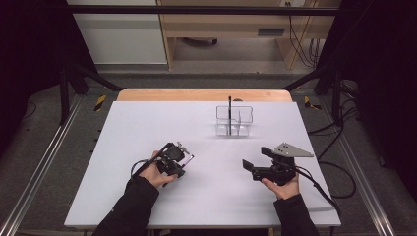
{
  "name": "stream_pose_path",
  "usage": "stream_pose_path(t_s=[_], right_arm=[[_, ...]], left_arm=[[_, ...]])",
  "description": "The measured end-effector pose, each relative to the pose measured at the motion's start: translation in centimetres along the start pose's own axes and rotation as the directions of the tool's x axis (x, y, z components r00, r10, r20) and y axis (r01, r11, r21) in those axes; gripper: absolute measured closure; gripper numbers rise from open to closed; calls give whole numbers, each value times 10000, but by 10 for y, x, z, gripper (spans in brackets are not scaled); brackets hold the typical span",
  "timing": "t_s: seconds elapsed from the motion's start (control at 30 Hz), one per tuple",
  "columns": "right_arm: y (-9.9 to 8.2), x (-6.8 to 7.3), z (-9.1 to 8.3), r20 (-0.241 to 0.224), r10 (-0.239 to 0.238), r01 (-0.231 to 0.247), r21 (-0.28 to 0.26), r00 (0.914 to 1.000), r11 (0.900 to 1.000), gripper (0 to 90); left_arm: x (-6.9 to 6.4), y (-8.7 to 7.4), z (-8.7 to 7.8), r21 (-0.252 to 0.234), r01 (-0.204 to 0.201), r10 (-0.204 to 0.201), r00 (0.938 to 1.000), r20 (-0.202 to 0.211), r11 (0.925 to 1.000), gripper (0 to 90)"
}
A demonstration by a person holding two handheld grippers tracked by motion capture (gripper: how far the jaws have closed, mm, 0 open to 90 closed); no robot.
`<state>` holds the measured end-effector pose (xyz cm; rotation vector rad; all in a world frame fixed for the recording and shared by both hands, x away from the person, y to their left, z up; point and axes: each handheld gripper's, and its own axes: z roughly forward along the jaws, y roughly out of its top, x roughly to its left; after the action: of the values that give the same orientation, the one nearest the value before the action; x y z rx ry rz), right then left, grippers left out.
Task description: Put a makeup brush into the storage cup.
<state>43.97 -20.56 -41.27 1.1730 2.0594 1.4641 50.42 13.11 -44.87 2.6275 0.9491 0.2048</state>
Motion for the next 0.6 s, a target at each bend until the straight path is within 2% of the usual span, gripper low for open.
stream_pose_path(t_s=[0.33, 0.6], right_arm=[[0, 0, 0, 1, 37, -37, 22, 10000, 10000, 125], [0, 0, 1, -18, 28, -28, 69, 10000, 10000, 123]], left_arm=[[-4, 3, 0, 228, -48, 49, 10000, -36, 9997, 743], [-7, 3, 0, 303, -265, 266, 9996, -47, 9992, 819]])
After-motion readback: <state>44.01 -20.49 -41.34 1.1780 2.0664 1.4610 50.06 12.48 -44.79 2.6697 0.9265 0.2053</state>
